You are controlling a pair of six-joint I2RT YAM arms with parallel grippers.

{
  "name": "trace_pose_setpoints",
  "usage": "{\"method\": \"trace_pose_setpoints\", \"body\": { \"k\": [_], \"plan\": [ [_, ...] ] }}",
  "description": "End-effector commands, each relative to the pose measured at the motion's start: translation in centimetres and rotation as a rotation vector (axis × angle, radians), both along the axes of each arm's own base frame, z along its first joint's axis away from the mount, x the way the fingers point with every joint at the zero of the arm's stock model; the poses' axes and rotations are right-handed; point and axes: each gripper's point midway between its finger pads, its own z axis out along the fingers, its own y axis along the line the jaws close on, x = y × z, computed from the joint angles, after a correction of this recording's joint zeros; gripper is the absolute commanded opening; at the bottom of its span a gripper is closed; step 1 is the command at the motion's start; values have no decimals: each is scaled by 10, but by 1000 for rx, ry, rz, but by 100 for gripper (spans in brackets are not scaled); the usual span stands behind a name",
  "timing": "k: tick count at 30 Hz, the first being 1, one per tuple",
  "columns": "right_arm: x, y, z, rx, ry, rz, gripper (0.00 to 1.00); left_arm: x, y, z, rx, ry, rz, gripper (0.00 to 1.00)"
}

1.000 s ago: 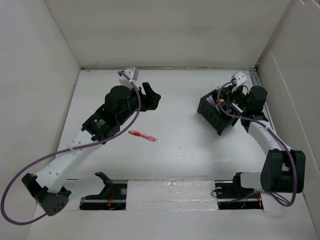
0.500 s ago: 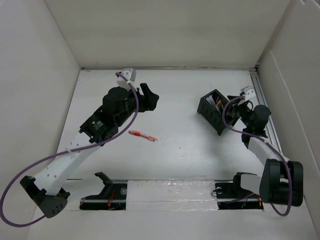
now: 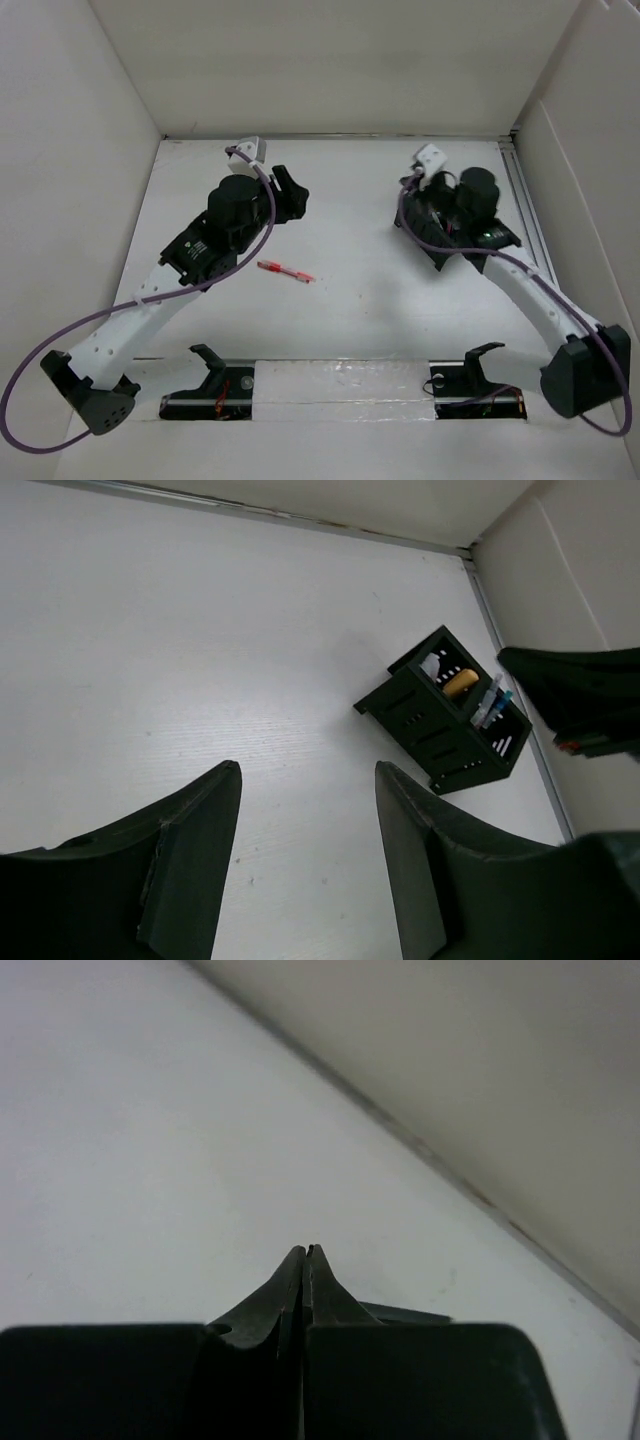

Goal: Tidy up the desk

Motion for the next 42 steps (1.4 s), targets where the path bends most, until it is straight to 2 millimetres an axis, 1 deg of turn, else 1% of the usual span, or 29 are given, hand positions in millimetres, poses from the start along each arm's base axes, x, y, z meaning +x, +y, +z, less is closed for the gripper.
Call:
{"method": "trace_pose_setpoints", "body": {
  "k": [1, 2, 3, 4, 5, 6, 7, 8, 9, 10, 11, 12, 13, 14, 15, 16, 17, 18, 20, 21, 22, 23, 24, 25, 26, 27, 31, 40, 42],
  "plan": [
    [-6, 49, -70, -240, 196, 66, 0, -2, 38, 35, -76, -35, 184, 51],
    [-20, 88, -70, -265, 195, 156, 0, -5, 47, 32, -63, -18, 219, 49],
    [-33, 138, -103, -302, 270, 268, 0, -6, 63, 39, -84, -18, 297, 49],
    [-30, 141, -93, -291, 251, 268, 0, -6, 63, 39, -85, -18, 298, 49],
    [-33, 158, -102, -298, 273, 304, 8, -8, 75, 40, -81, -12, 351, 49],
    [-37, 174, -109, -300, 292, 332, 13, -10, 79, 42, -92, -8, 370, 50],
    [-47, 200, -134, -339, 334, 382, 23, -12, 82, 41, -92, 4, 381, 50],
    [-45, 218, -126, -335, 315, 403, 26, -15, 87, 46, -101, -7, 391, 50],
    [-46, 230, -130, -349, 318, 408, 29, -18, 89, 49, -107, -12, 391, 50],
    [-48, 241, -138, -367, 334, 419, 31, -20, 92, 51, -111, -21, 391, 51],
    [-50, 264, -146, -377, 344, 447, 37, -25, 97, 56, -124, -38, 392, 51],
    [-52, 275, -149, -375, 361, 466, 39, -28, 99, 59, -127, -52, 386, 51],
    [-56, 290, -165, -403, 406, 484, 41, -34, 104, 65, -140, -76, 381, 52],
    [-61, 294, -182, -426, 429, 495, 41, -37, 107, 67, -142, -84, 381, 52],
    [-59, 304, -176, -417, 417, 492, 41, -39, 109, 68, -144, -90, 378, 52],
    [-60, 309, -183, -427, 427, 494, 41, -41, 112, 70, -145, -96, 379, 53],
    [-58, 311, -195, -437, 446, 487, 41, -45, 115, 72, -142, -108, 376, 54],
    [-58, 317, -195, -431, 448, 482, 41, -46, 116, 72, -137, -110, 375, 54],
    [-55, 320, -201, -425, 452, 469, 36, -49, 119, 73, -131, -115, 375, 54],
    [-55, 323, -209, -424, 465, 475, 34, -49, 120, 72, -121, -115, 372, 54],
    [-54, 326, -209, -420, 464, 481, 32, -49, 121, 71, -116, -117, 376, 54],
    [-54, 327, -211, -424, 471, 484, 32, -49, 121, 71, -114, -118, 375, 54],
    [-54, 328, -220, -436, 487, 487, 32, -50, 122, 72, -112, -122, 376, 54],
    [-53, 331, -218, -438, 485, 490, 31, -50, 122, 73, -113, -127, 375, 55],
    [-53, 332, -220, -439, 491, 492, 31, -49, 122, 72, -111, -129, 377, 55],
    [-57, 336, -220, -439, 489, 505, 30, -49, 123, 73, -109, -132, 377, 55],
    [-57, 339, -225, -432, 496, 508, 30, -49, 124, 75, -100, -143, 379, 55],
    [-56, 341, -235, -438, 512, 508, 26, -49, 126, 71, -90, -141, 387, 56],
    [-57, 342, -241, -444, 526, 514, 25, -49, 126, 70, -86, -139, 388, 57]
  ]
}}
